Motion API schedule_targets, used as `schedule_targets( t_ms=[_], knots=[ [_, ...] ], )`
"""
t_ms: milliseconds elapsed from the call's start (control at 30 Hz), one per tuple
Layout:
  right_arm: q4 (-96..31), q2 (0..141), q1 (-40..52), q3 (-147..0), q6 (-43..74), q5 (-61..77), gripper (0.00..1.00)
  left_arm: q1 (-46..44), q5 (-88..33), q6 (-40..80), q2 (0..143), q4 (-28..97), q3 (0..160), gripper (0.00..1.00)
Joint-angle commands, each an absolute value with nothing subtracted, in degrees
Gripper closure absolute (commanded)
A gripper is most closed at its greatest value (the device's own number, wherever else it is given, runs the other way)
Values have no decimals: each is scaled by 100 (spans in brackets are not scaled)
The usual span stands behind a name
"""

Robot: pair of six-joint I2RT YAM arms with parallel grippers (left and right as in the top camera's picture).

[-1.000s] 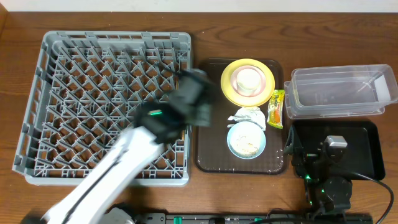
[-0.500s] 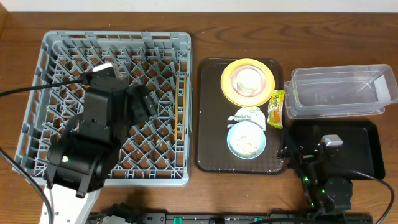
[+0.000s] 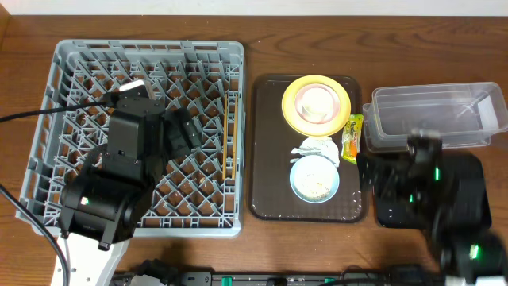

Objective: Sort waste into correct bins and load items into the dishwasher rack
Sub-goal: 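Reach the right gripper to the blue rice bowl and grasp its rim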

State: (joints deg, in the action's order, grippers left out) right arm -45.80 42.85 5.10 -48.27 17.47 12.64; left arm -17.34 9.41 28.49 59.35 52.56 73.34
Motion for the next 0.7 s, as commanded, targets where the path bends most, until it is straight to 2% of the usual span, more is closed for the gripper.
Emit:
schedule_targets(
  t_ms=[0, 67, 167, 200, 300, 367, 400, 433, 567, 633, 667],
  knots=[
    [-5306, 5599, 541, -6097, 1605, 1376, 1, -1704, 1011, 2818, 5948, 5269, 7413, 11],
    [-5645, 6169, 582, -6613, 1605, 1570, 1, -1706, 1011, 2818, 5948, 5269, 7413, 11],
    [-5800, 6788, 668, -6956, 1594, 2663, 2, -1706, 1011, 2818, 5948, 5269, 7413, 11],
    [-5747, 6908, 746, -6949, 1555, 3041, 7, -1706, 1011, 2818, 5948, 5269, 7413, 11],
    [-5728, 7116, 1138, -6895, 1559, 3068, 37, -1706, 1011, 2818, 5948, 5269, 7413, 11],
    [-5749, 7124, 1455, -6794, 1605, 2768, 70, -1706, 1011, 2818, 5948, 5269, 7413, 10],
    [-5791, 7124, 1662, -6733, 1743, 2528, 79, -1706, 1011, 2818, 5948, 5269, 7413, 10],
    [-5828, 7124, 1850, -6681, 1881, 2287, 84, -1706, 1011, 2818, 5948, 5269, 7413, 10],
    [-5815, 7124, 2821, -6348, 2423, 947, 89, -1706, 1011, 2818, 5948, 5269, 7413, 11],
    [-5594, 7126, 3382, -6064, 2620, 290, 86, -1706, 1011, 2818, 5948, 5269, 7413, 11],
    [-5457, 7126, 3614, -5927, 2687, 38, 81, -1706, 1011, 2818, 5948, 5269, 7413, 10]
  ],
)
